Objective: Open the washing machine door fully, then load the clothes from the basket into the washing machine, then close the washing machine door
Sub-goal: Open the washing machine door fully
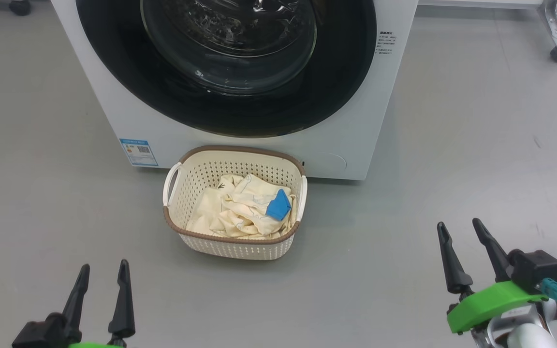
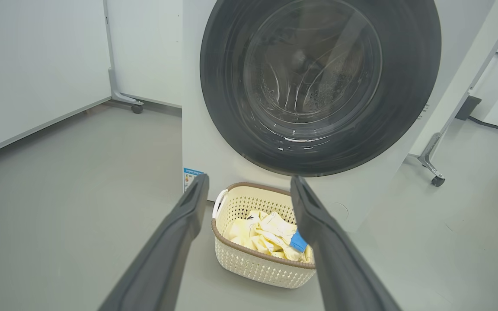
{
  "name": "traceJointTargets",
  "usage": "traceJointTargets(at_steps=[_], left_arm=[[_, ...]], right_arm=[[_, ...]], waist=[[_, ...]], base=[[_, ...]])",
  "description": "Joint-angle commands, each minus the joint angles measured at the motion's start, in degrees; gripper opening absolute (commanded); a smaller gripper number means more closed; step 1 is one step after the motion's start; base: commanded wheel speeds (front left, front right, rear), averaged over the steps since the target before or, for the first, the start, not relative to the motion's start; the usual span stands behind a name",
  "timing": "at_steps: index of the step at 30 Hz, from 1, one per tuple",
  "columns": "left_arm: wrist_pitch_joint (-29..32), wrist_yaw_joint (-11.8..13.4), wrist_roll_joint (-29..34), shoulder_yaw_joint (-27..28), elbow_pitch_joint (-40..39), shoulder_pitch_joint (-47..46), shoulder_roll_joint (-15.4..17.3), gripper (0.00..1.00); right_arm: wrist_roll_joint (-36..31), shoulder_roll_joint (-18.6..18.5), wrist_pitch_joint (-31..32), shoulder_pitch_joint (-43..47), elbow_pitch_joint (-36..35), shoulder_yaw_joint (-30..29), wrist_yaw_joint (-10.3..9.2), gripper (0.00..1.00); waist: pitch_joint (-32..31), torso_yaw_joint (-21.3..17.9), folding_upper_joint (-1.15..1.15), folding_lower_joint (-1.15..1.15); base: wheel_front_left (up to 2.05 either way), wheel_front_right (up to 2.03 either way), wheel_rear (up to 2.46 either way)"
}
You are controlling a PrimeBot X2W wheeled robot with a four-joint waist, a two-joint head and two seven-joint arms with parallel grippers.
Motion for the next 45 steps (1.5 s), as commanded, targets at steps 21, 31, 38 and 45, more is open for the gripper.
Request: traceJointTargets(at_steps=[21,31,38,45], left_arm=[[-0.6,0.0,-0.6,3.4,-1.9,-1.5,1.0,1.00],[-0.6,0.0,-0.7,4.2,-2.3,-0.6,1.2,1.00],[-0.6,0.0,-0.9,4.0,-3.0,-0.8,1.7,1.00],[-0.6,0.0,-1.1,3.5,-3.9,-1.2,2.5,1.00]], right_arm=[[1.0,0.1,-0.8,-2.6,-2.3,0.4,-0.17,0.76],[8.2,1.2,-0.8,-3.0,-2.7,-3.1,-0.17,0.00],[25.4,1.8,-0.8,-5.0,-2.1,-7.4,-0.17,0.00],[50.5,-1.3,-0.8,-8.5,-0.6,-10.5,-0.17,0.00]], waist=[[0.5,-1.6,0.00,0.00],[1.6,-3.3,0.00,0.00],[3.6,-3.7,0.00,0.00],[7.2,-3.7,0.00,0.00]], base=[[0.00,0.00,0.00],[0.00,0.00,0.00],[0.00,0.00,0.00],[0.00,0.00,0.00]])
